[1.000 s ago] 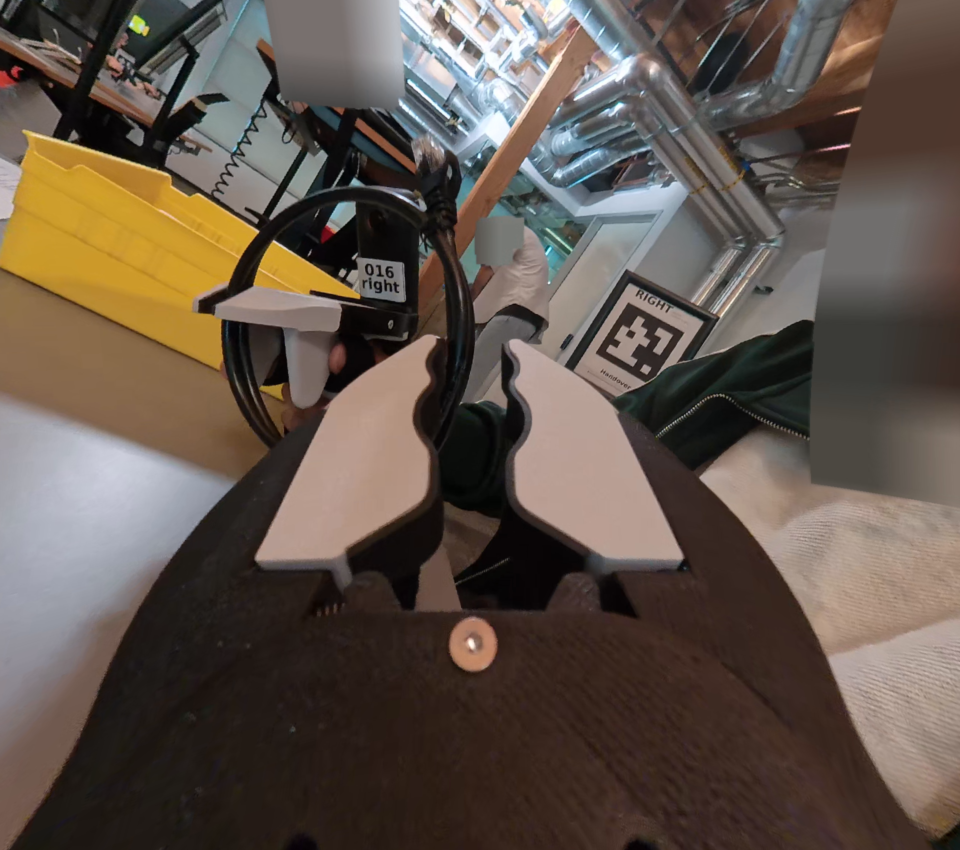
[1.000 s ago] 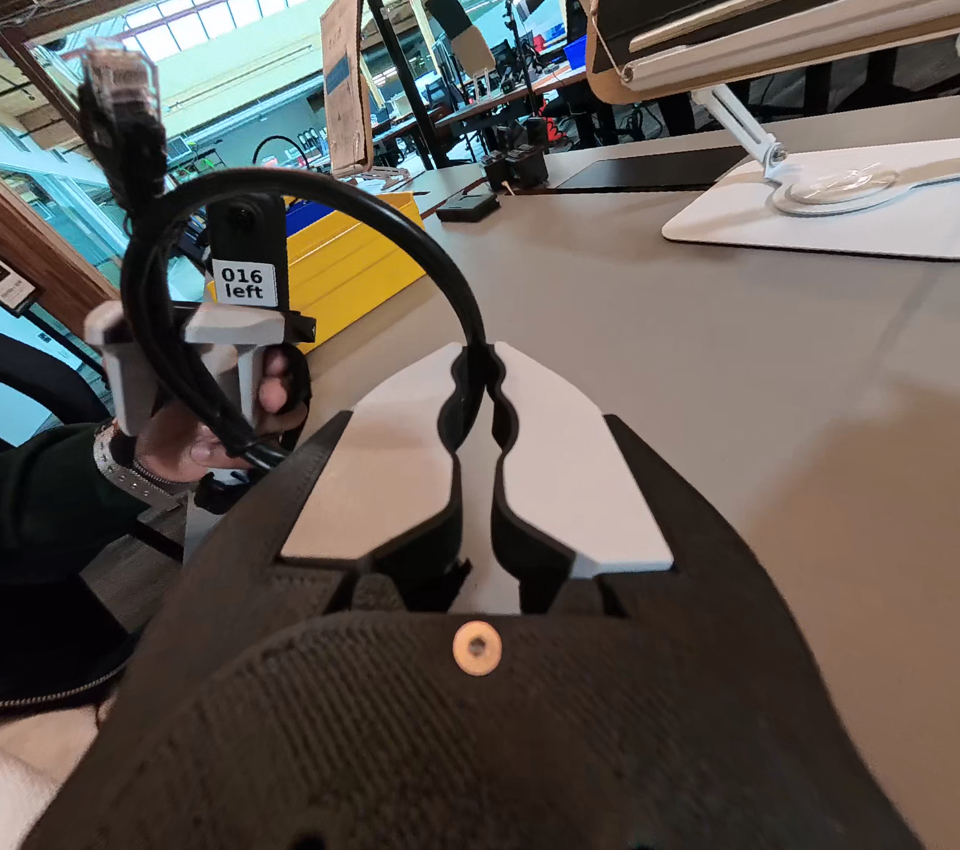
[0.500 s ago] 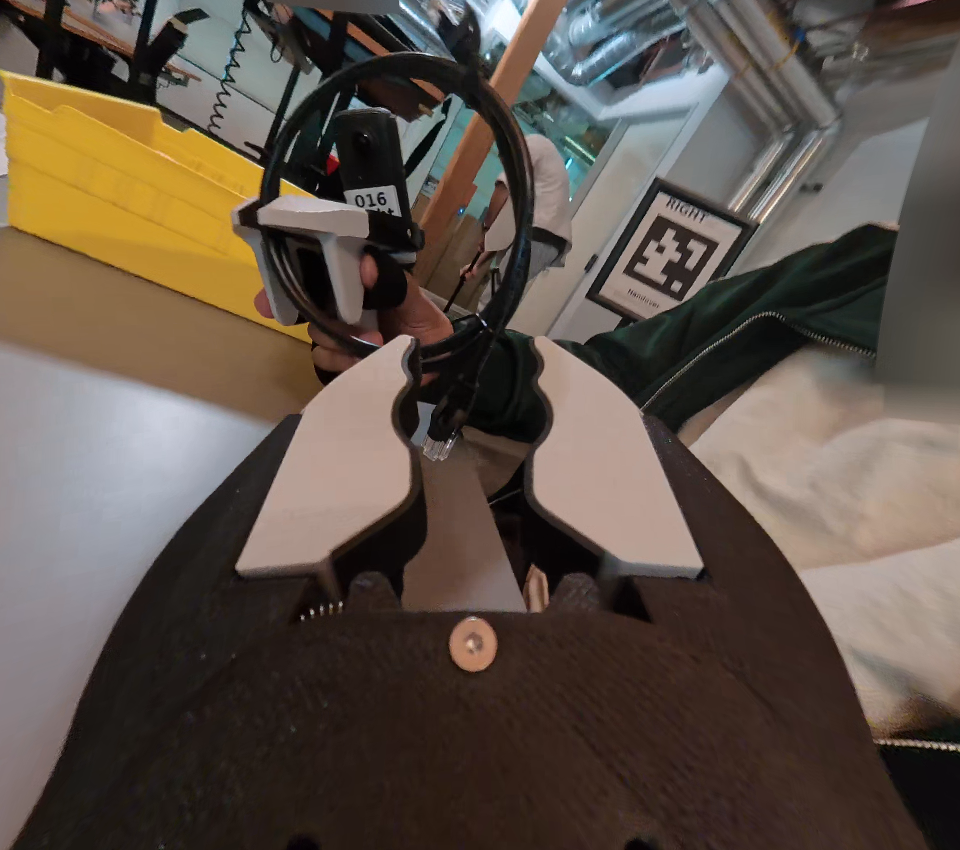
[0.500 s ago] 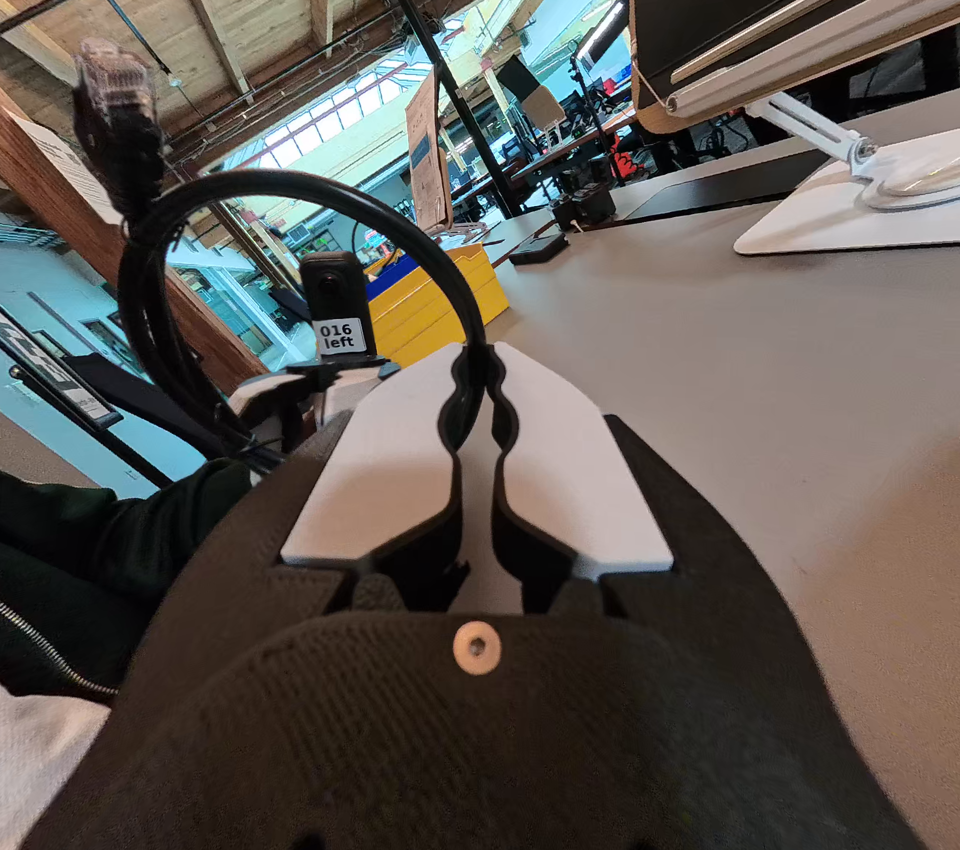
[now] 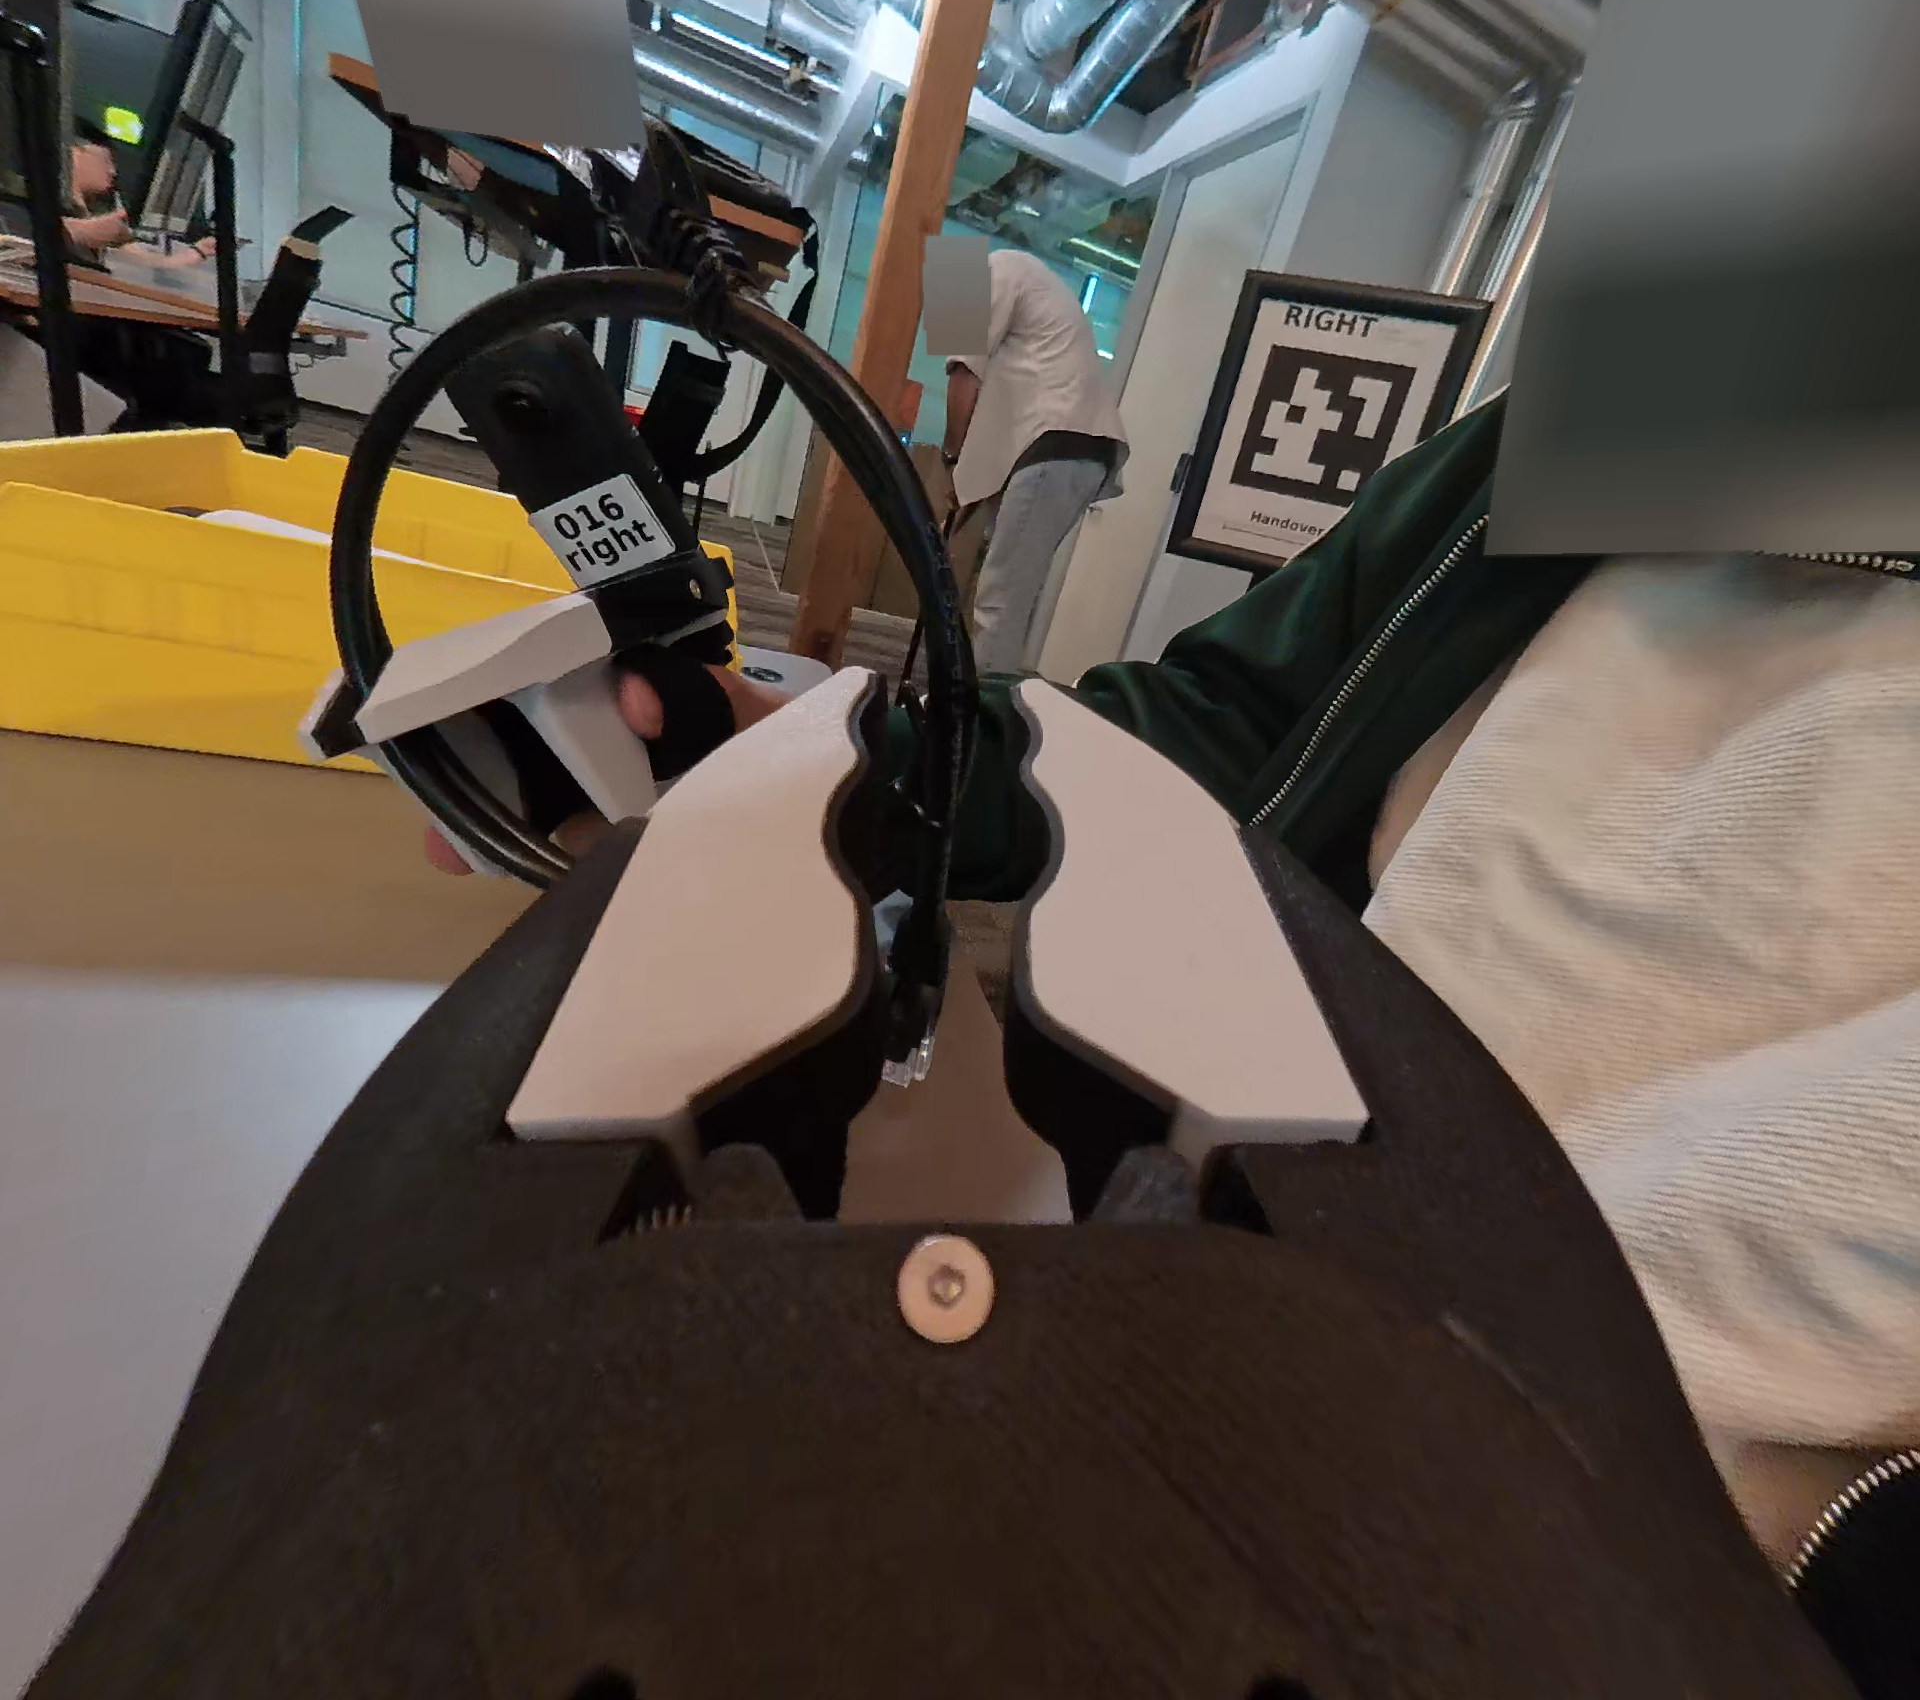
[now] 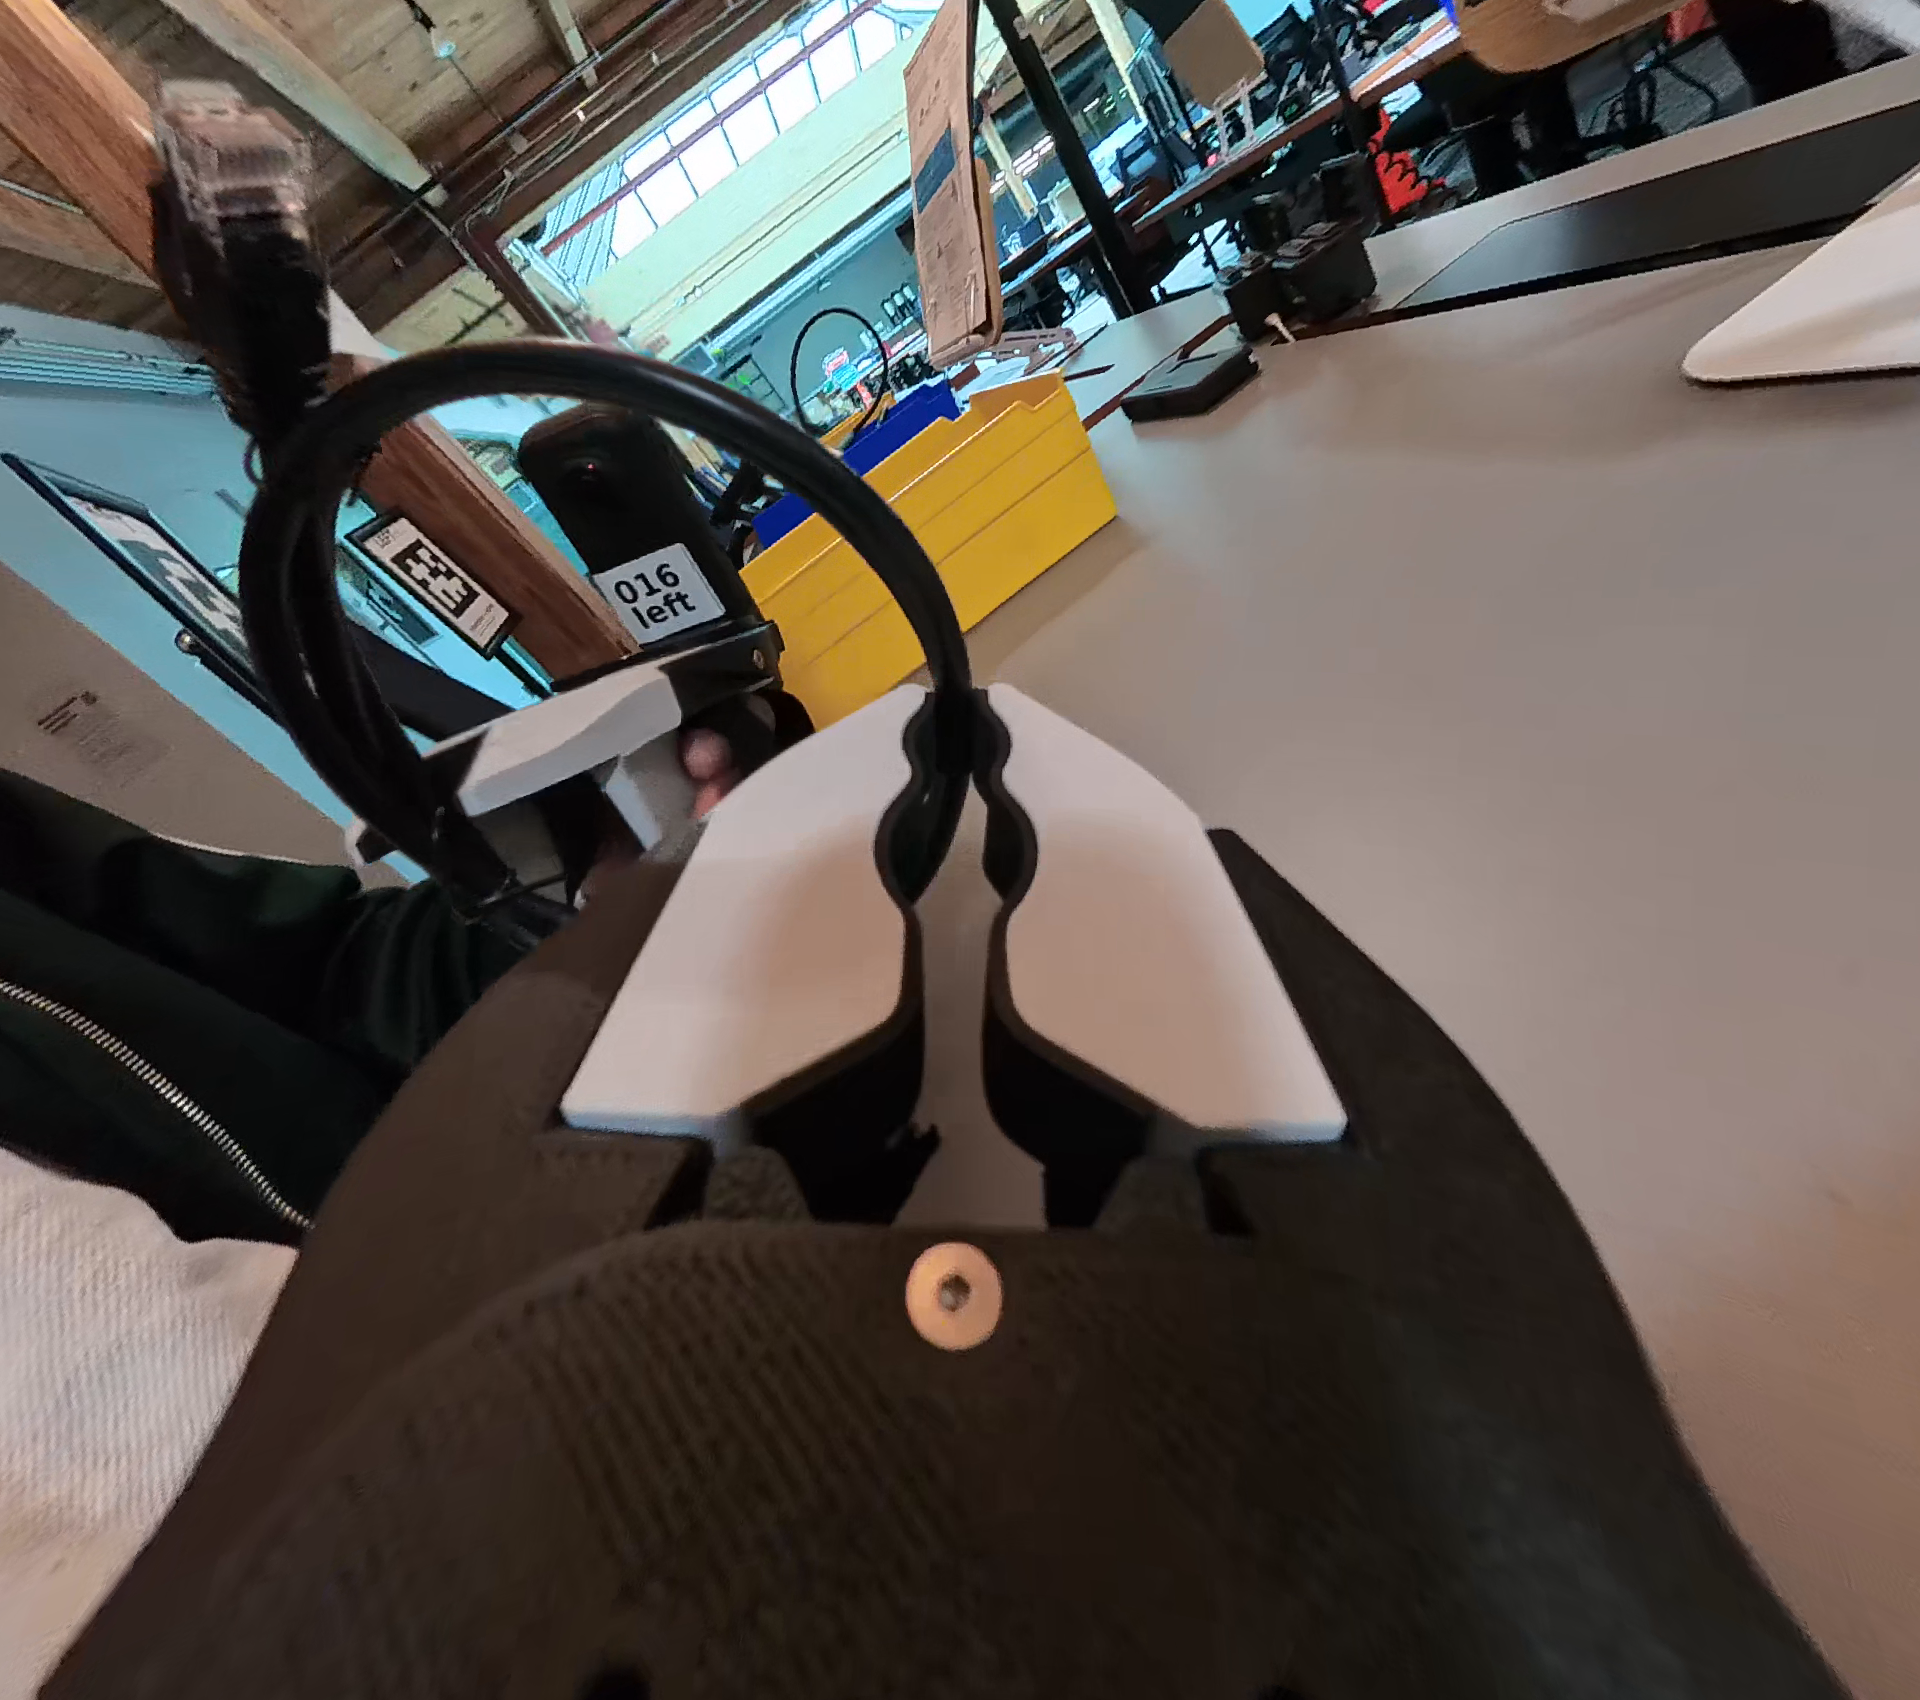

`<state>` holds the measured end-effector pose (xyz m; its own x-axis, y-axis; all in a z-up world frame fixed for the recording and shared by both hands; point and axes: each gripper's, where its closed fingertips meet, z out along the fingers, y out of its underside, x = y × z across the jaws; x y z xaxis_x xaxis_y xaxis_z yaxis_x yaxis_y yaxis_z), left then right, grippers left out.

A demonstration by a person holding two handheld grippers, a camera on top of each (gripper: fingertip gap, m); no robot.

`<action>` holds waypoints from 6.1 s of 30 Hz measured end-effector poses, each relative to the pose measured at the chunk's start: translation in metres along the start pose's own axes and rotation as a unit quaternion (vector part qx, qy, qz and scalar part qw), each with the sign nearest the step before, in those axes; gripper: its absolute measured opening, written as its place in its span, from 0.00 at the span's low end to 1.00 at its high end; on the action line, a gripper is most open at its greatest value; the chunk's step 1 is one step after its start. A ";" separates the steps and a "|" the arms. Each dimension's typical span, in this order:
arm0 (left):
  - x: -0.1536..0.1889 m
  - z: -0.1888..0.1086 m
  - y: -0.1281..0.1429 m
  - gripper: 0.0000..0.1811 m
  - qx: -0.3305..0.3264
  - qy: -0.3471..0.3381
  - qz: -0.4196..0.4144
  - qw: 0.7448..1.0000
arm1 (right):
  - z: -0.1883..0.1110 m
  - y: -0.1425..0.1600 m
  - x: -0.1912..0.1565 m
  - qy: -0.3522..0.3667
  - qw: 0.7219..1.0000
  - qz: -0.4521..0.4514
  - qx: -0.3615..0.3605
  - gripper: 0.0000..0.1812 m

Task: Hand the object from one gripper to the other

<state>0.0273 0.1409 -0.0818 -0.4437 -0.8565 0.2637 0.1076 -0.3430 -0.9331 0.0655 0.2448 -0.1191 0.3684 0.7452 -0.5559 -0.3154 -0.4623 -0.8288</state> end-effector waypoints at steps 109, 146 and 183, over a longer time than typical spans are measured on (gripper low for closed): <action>-0.018 -0.008 0.015 0.03 -0.067 -0.084 0.081 0.991 | 0.002 0.011 0.017 0.046 0.999 0.026 -0.009 0.28; 0.016 0.015 0.027 0.03 -0.077 0.026 0.024 0.996 | 0.017 0.025 -0.010 -0.006 0.995 -0.086 -0.048 0.23; -0.063 -0.023 0.051 0.19 -0.054 -0.125 -0.233 0.963 | 0.011 0.000 -0.045 0.003 0.968 -0.251 0.004 0.08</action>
<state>0.0403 0.1859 -0.1515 -0.1923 -0.6897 0.6980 -0.1506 -0.6821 -0.7155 0.0393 0.2166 -0.0939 0.4827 0.8719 -0.0828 -0.1017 -0.0381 -0.9941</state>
